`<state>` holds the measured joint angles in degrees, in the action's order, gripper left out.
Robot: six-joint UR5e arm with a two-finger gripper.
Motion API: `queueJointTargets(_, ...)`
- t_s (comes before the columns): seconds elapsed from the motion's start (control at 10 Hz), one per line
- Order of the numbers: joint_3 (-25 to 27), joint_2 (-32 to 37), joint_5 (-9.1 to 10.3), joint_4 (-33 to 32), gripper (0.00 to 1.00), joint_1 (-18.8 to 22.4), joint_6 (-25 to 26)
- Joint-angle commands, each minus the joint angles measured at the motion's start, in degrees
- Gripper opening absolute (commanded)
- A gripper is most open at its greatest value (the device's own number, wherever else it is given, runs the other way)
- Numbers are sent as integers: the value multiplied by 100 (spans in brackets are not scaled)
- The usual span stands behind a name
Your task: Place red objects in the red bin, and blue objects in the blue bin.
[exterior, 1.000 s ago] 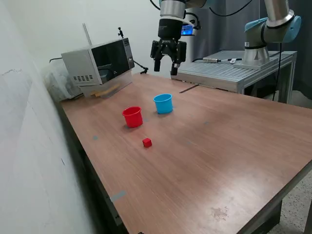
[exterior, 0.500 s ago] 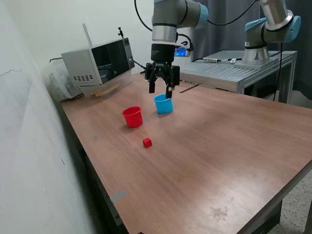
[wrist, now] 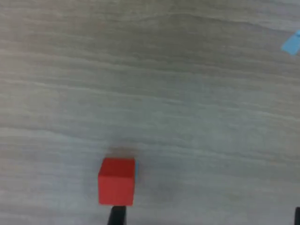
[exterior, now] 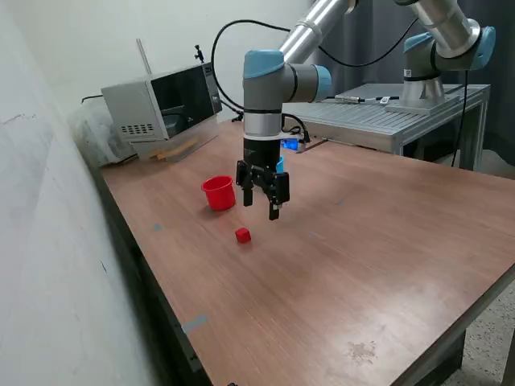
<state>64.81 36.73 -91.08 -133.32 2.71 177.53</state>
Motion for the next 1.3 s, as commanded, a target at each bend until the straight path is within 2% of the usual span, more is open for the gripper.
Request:
queueJointTargets(0.0, -275, -271, -15, -36, 100, -51, 1)
queueJointTargets(0.5, -373, -570, -33, -185, 100, -183, -8)
queueJointTargets(1.1, -443, -614, -42, -255, 100, -341, -17)
queueJointTargets(1.2, -434, -614, -42, -255, 0, -341, -17)
